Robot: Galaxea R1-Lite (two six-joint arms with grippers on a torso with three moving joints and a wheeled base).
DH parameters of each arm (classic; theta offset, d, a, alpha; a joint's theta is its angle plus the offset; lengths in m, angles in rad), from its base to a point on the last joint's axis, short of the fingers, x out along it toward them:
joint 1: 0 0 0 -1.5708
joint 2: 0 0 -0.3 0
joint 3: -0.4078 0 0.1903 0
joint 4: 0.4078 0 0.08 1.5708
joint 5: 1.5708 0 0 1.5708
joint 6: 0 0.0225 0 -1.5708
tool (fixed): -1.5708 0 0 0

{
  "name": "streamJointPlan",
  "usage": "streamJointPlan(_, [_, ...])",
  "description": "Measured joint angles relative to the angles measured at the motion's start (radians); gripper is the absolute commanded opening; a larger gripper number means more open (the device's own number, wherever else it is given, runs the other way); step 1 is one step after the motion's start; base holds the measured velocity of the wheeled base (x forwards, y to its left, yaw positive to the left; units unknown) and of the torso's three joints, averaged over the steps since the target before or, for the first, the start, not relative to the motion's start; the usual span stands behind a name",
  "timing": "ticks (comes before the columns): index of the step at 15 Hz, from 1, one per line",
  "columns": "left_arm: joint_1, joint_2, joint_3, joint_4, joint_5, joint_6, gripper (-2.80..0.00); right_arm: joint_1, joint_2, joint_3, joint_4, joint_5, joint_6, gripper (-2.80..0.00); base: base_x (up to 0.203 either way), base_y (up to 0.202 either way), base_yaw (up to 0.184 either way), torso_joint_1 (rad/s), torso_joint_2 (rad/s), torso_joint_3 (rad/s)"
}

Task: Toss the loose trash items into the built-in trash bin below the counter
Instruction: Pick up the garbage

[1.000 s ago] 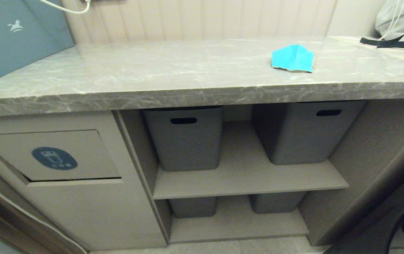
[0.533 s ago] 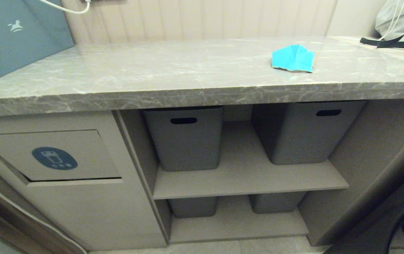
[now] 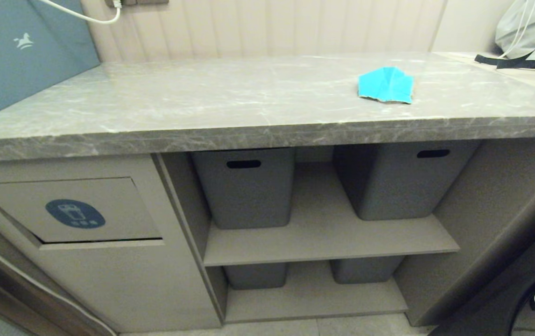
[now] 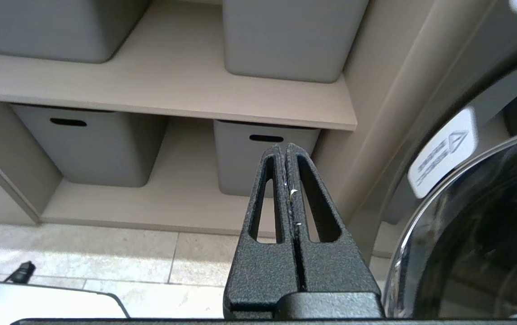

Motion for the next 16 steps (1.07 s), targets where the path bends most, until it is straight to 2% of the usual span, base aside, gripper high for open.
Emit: streamJointPlan(16, [0.000,0.000,0.000,0.000,0.000,0.000,-2.80,0.000,0.000,0.001,-0.001,0.001,0.000,-2.80,0.000,0.000,0.000,0.196,-0.48,-0.281])
